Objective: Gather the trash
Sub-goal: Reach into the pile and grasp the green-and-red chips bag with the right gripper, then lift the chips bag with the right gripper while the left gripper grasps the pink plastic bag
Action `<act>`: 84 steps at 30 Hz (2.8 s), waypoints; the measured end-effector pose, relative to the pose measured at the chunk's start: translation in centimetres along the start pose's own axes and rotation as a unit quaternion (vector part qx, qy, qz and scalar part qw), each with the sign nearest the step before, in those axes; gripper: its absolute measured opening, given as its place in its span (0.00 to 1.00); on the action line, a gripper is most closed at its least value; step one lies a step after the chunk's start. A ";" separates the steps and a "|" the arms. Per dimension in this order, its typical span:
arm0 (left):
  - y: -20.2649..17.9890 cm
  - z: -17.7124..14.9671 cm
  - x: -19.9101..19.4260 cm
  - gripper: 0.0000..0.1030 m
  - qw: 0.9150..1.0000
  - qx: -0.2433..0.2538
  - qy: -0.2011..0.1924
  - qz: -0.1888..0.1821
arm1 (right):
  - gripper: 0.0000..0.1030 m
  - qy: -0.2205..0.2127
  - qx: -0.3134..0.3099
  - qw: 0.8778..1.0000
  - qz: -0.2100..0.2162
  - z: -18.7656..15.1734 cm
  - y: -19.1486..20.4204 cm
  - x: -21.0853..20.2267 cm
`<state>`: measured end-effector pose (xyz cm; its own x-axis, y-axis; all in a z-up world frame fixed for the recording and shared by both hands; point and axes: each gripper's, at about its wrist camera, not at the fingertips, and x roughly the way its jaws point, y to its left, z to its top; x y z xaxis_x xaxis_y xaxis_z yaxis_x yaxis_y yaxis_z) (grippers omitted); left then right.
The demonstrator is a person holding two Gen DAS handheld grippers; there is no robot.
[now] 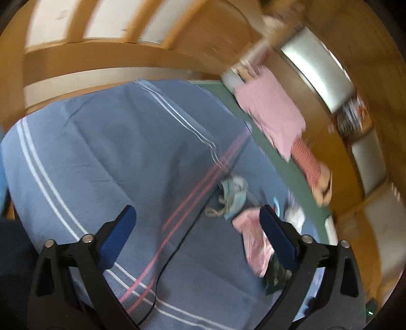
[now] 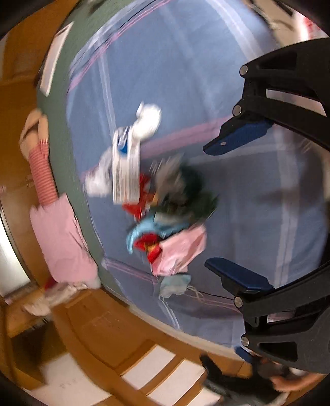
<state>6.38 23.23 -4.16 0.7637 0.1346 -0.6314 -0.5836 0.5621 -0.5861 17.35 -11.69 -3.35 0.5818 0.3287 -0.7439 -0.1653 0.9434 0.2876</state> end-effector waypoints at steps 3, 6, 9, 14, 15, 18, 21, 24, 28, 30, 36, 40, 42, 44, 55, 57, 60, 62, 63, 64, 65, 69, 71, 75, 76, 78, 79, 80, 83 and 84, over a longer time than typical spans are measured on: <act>1.5 0.0 0.5 0.97 0.998 -0.055 0.009 0.011 | 0.79 0.014 -0.061 0.998 -0.013 1.4 4.5 4.0; 2.8 0.0 1.5 0.97 0.994 -0.102 0.035 0.017 | 0.78 0.038 -0.122 0.991 -0.028 1.8 8.3 8.4; 2.9 -0.1 1.5 0.97 0.994 -0.103 0.026 0.022 | 0.56 0.060 -0.153 0.984 -0.064 1.4 9.7 11.9; 1.8 0.3 2.0 0.97 0.996 -0.073 0.027 0.031 | 0.20 0.078 -0.147 0.984 -0.058 0.2 9.4 12.8; 1.6 0.3 2.2 0.97 0.997 -0.071 0.029 0.032 | 0.19 0.080 -0.143 0.985 -0.045 -0.1 9.3 12.1; 1.4 0.0 2.4 0.97 0.997 -0.066 0.036 0.033 | 0.19 0.087 -0.132 0.987 -0.012 -0.8 9.3 9.9; 1.4 -0.2 2.6 0.97 0.997 -0.067 0.040 0.030 | 0.19 0.118 -0.109 0.987 0.024 -1.6 9.1 8.4; 1.5 -0.3 2.7 0.97 0.996 -0.067 0.044 0.029 | 0.33 0.140 -0.094 0.983 0.076 -2.2 9.2 7.4; 1.3 -0.5 2.9 0.97 0.997 -0.056 0.049 0.029 | 0.66 0.062 -0.079 0.991 0.094 -0.8 7.9 4.0; 1.1 -0.5 3.0 0.97 0.997 -0.052 0.052 0.030 | 0.67 0.030 -0.043 0.995 0.085 0.4 6.3 3.1; 0.5 -1.0 3.9 0.97 0.996 -0.032 0.073 0.038 | 0.67 0.012 0.045 0.999 -0.006 3.2 1.4 4.8; 0.0 -1.3 4.3 0.97 0.996 -0.013 0.080 0.044 | 0.67 0.038 0.038 0.998 -0.041 2.7 0.7 7.1; -0.1 -1.4 4.4 0.97 0.995 -0.007 0.083 0.046 | 0.67 0.039 0.011 0.998 -0.055 2.1 1.2 8.1; -0.2 -1.5 4.4 0.97 0.995 -0.004 0.085 0.048 | 0.64 0.037 -0.025 0.997 -0.070 1.7 2.4 8.5; -0.2 -1.6 4.5 0.97 0.995 -0.001 0.087 0.050 | 0.08 0.086 -0.104 0.990 -0.041 -1.4 4.9 9.0; -0.2 -1.7 4.5 0.97 0.995 -0.001 0.090 0.050 | 0.08 0.096 -0.104 0.990 -0.022 -2.0 5.1 8.2; -0.2 -1.7 4.6 0.97 0.995 0.000 0.090 0.050 | 0.08 0.121 -0.095 0.988 0.009 -3.4 5.5 7.5; -0.3 -1.8 4.7 0.97 0.994 0.002 0.092 0.050 | 0.08 0.134 -0.086 0.987 0.036 -4.2 5.9 6.8; -0.3 -1.8 4.7 0.97 0.994 0.002 0.093 0.050 | 0.08 0.139 -0.079 0.986 0.051 -4.5 6.0 6.4; -0.3 -1.8 4.7 0.97 0.994 0.004 0.095 0.050 | 0.08 0.142 -0.071 0.985 0.062 -4.8 5.9 6.0; -0.3 -1.9 4.8 0.97 0.994 0.005 0.096 0.050 | 0.08 0.143 -0.061 0.985 0.072 -5.1 5.8 5.5; -0.5 -2.0 5.0 0.97 0.993 0.013 0.103 0.051 | 0.08 0.124 -0.043 0.989 0.071 -5.7 5.3 3.4; -0.7 -2.1 5.2 0.97 0.993 0.019 0.110 0.050 | 0.08 0.111 -0.036 0.992 0.057 -5.8 4.6 2.7; -1.4 -2.5 5.6 0.97 0.990 0.038 0.124 0.049 | 0.08 0.099 -0.024 0.995 0.017 -5.3 3.0 3.0; -1.6 -2.6 5.7 0.97 0.990 0.043 0.127 0.049 | 0.08 0.100 -0.021 0.995 0.010 -5.4 2.7 3.0; -1.8 -2.8 5.7 0.97 0.989 0.051 0.129 0.049 | 0.08 0.104 -0.014 0.994 -0.002 -5.6 1.8 3.1; -1.9 -2.9 5.7 0.97 0.989 0.054 0.130 0.049 | 0.08 0.105 -0.010 0.994 -0.003 -5.6 1.4 3.0; -2.0 -2.9 5.8 0.97 0.989 0.057 0.130 0.050 | 0.08 0.105 -0.003 0.995 -0.002 -5.7 1.0 3.0; -2.1 -3.0 5.8 0.97 0.988 0.060 0.132 0.052 | 0.08 0.099 0.009 0.995 -0.001 -6.1 0.3 2.4; -2.1 -3.0 5.8 0.97 0.988 0.061 0.132 0.052 | 0.08 0.098 0.012 0.995 0.000 -6.3 0.1 2.3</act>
<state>11.21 20.39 -8.13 0.5931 -0.0123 -0.8050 -0.6055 0.6521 -0.4561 13.65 -10.54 -8.81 0.4149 0.3330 -0.8467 -0.1450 0.9429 0.2998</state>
